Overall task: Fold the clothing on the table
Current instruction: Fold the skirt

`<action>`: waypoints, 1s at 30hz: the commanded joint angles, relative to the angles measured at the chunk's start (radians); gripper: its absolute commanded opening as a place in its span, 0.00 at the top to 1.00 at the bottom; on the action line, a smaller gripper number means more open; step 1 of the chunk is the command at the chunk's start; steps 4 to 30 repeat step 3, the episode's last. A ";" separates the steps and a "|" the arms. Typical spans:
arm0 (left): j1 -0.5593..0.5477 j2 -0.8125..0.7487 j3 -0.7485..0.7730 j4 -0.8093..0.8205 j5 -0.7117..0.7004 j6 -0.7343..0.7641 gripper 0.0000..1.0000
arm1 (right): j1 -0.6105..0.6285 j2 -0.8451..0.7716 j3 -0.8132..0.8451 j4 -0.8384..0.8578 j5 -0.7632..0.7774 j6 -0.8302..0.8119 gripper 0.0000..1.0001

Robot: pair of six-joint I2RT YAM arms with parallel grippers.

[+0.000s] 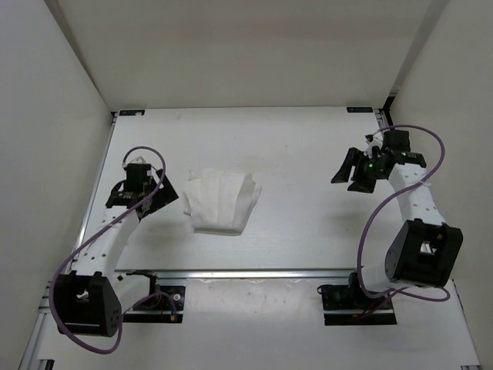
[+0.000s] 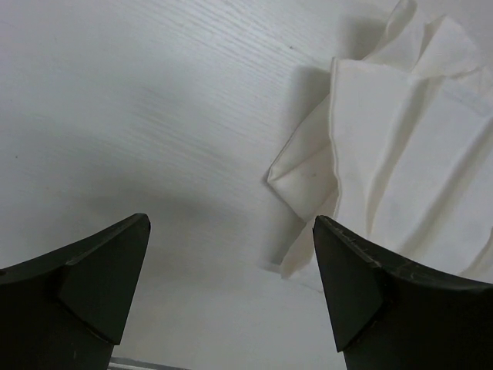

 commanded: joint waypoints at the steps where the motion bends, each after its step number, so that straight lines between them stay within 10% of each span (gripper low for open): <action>1: 0.023 -0.033 -0.030 0.004 0.016 -0.002 0.02 | -0.007 -0.025 0.003 0.027 -0.031 0.009 0.27; 30: 0.020 -0.034 -0.041 0.009 0.022 -0.006 0.01 | -0.007 -0.016 -0.005 0.028 -0.030 0.009 0.25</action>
